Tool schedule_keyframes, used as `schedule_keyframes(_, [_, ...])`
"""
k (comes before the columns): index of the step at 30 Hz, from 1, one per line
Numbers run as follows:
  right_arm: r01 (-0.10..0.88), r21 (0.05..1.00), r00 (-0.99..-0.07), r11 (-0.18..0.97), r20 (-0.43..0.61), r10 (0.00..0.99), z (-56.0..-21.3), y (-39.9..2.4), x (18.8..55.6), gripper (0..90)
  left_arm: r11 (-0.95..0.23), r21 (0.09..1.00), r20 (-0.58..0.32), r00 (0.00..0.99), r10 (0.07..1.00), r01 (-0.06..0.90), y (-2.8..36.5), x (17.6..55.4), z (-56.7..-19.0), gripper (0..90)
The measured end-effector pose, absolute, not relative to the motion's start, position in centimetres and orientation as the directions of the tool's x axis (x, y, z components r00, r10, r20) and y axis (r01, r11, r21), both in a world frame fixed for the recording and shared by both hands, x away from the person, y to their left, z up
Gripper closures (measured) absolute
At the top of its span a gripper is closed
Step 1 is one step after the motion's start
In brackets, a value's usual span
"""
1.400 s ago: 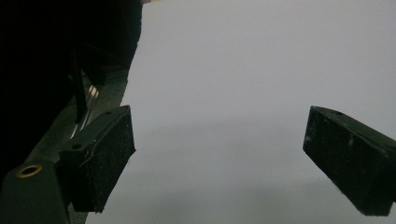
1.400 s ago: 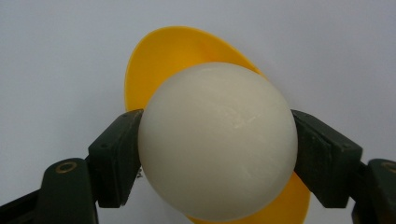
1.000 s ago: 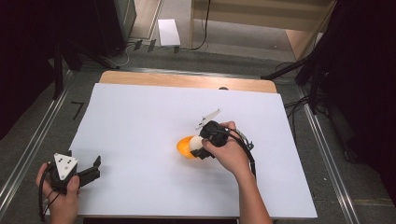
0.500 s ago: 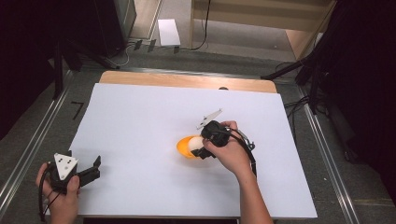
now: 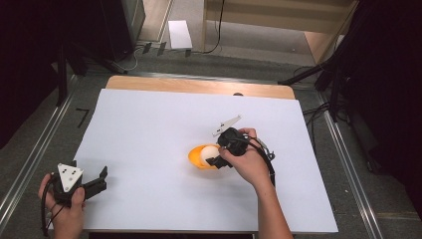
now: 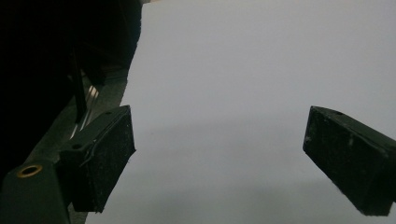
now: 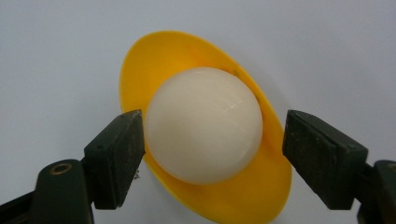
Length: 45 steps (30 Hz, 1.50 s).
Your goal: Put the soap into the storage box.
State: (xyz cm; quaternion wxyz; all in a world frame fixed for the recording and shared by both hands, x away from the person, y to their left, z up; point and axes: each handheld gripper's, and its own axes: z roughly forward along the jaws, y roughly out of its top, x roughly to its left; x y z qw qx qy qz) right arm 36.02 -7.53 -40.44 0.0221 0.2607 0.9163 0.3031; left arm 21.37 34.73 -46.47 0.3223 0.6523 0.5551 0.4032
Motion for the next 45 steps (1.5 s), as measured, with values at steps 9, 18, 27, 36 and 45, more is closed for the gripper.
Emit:
schedule_keyframes(9, [0.478, 0.566, -0.847, 0.671, 0.097, 0.522, -40.3, -8.2, 36.0, 9.1, -0.176, 0.869, 0.167, 0.059, 0.984, 0.463, 34.7, 21.4, -46.5, 9.5])
schedule_keyframes(18, [0.492, 0.569, -0.837, 0.659, 0.101, 0.538, -40.2, -8.9, 36.1, 0.0, -0.176, 0.868, 0.167, 0.059, 0.984, 0.464, 34.7, 21.4, -46.5, 9.6])
schedule_keyframes(27, [0.497, 0.569, -0.835, 0.655, 0.107, 0.54, -40.4, -9.4, 36.0, 0.0, -0.175, 0.869, 0.167, 0.06, 0.984, 0.464, 34.7, 21.4, -46.5, 9.6])
schedule_keyframes(36, [0.508, 0.568, -0.826, 0.648, 0.107, 0.554, -40.6, -10.5, 36.0, 0.0, -0.176, 0.868, 0.167, 0.06, 0.984, 0.464, 34.7, 21.4, -46.5, 9.5])
schedule_keyframes(45, [0.523, 0.564, -0.815, 0.639, 0.11, 0.569, -41.0, -11.7, 35.8, 0.0, -0.179, 0.866, 0.17, 0.062, 0.984, 0.468, 34.7, 21.4, -46.5, 9.6])
